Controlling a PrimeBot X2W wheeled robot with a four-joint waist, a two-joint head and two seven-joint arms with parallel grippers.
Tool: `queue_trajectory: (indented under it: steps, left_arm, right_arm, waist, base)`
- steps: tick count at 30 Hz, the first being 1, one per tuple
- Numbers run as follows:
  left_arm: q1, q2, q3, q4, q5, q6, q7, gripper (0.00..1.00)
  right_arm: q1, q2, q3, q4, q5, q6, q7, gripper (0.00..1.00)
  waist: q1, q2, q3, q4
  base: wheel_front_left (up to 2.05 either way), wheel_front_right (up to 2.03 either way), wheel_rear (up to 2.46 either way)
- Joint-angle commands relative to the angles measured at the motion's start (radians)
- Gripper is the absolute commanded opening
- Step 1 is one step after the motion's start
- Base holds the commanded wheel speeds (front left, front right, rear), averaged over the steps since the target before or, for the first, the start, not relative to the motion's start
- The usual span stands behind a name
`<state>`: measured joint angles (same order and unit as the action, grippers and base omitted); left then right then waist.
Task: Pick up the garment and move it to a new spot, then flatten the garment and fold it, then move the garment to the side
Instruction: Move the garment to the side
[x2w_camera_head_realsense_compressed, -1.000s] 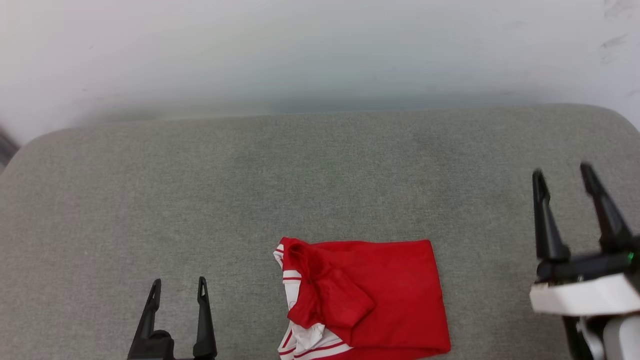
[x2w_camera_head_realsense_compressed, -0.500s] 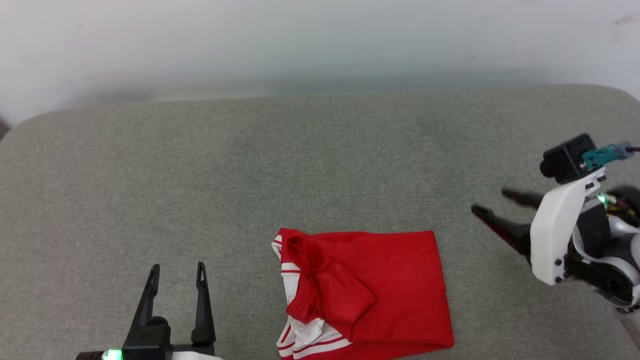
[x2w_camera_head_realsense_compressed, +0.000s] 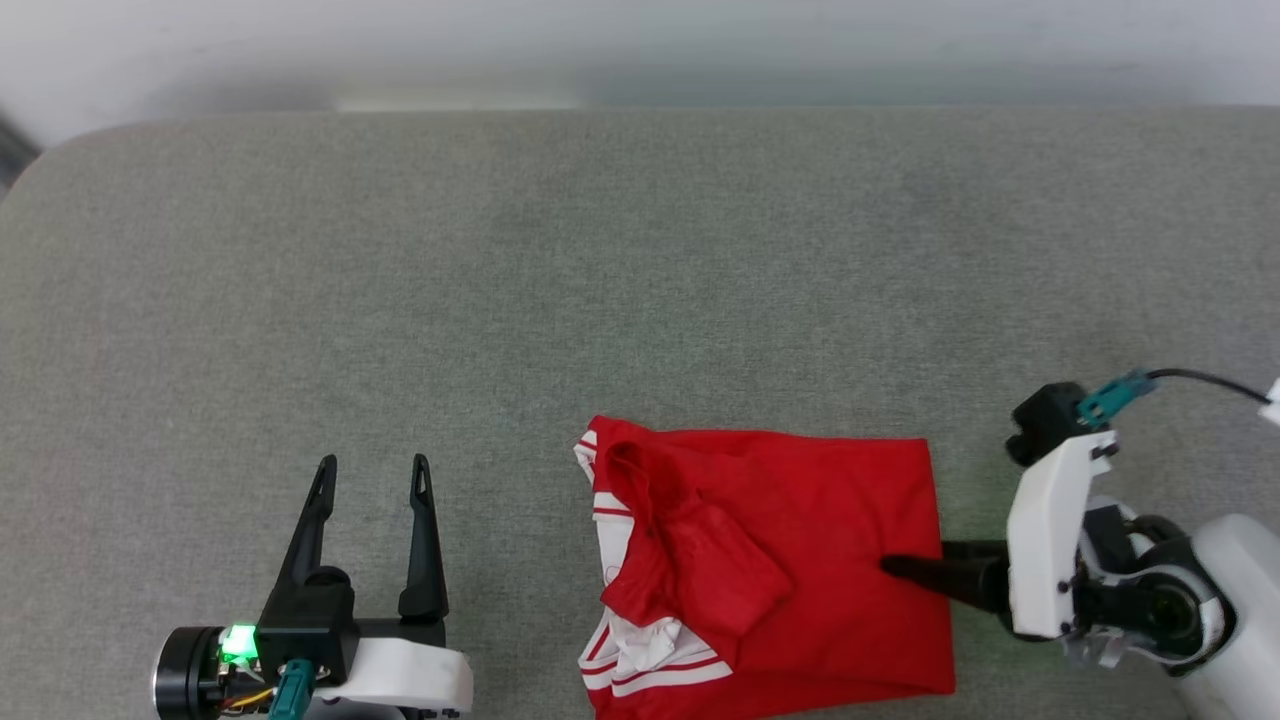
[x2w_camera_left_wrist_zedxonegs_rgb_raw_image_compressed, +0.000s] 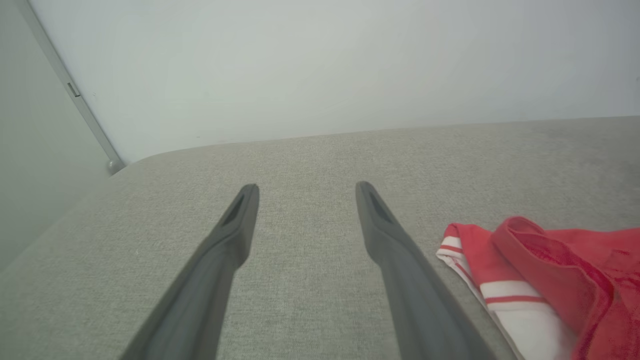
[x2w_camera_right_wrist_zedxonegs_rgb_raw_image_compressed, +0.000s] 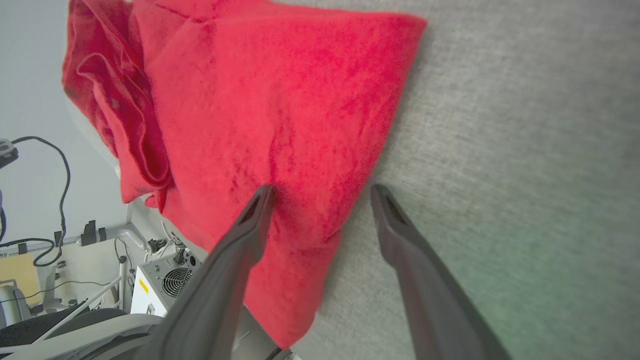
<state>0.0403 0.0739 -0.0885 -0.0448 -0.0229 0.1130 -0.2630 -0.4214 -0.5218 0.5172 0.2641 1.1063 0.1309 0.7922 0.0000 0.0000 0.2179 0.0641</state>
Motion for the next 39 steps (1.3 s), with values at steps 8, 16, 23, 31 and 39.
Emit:
queue_trajectory:
  steps: [8, 16, 23, 31, 39]
  left_arm:
    - [-0.047, -0.010, -0.012, 0.015, 0.001, -0.009, -0.002, 1.00]
    - [-0.041, -0.016, -0.019, 0.020, 0.006, 0.002, -0.002, 1.00]
    - [-0.001, -0.017, -0.017, 0.018, 0.004, 0.011, -0.002, 1.00]
    - [0.050, -0.018, 0.021, 0.003, -0.005, 0.016, -0.002, 1.00]
    - [0.047, -0.019, 0.050, -0.030, -0.003, 0.015, -0.002, 1.00]
  right_arm:
    - [0.036, 0.052, 0.151, 0.110, -0.024, -0.002, -0.027, 1.00]
    - [0.006, 0.036, 0.229, 0.119, -0.017, -0.003, -0.126, 0.00]
    - [-0.106, -0.044, 0.250, 0.038, -0.028, -0.001, -0.244, 0.00]
    - [-0.215, -0.157, 0.326, -0.115, -0.077, -0.001, -0.311, 0.00]
    - [-0.315, -0.287, 0.344, -0.246, -0.121, -0.001, -0.304, 0.00]
  waist:
    - [0.0000, 0.0000, 0.059, 0.048]
    - [0.0000, 0.0000, 0.049, 0.060]
    - [0.0000, 0.0000, -0.012, 0.036]
    - [0.0000, 0.0000, -0.067, -0.066]
    - [0.0000, 0.0000, -0.030, -0.209]
  base:
    - [0.00, 0.00, 0.00]
    - [0.00, 0.00, 0.00]
    - [0.00, 0.00, 0.00]
    - [0.00, 0.00, 0.00]
    - [0.00, 0.00, 0.00]
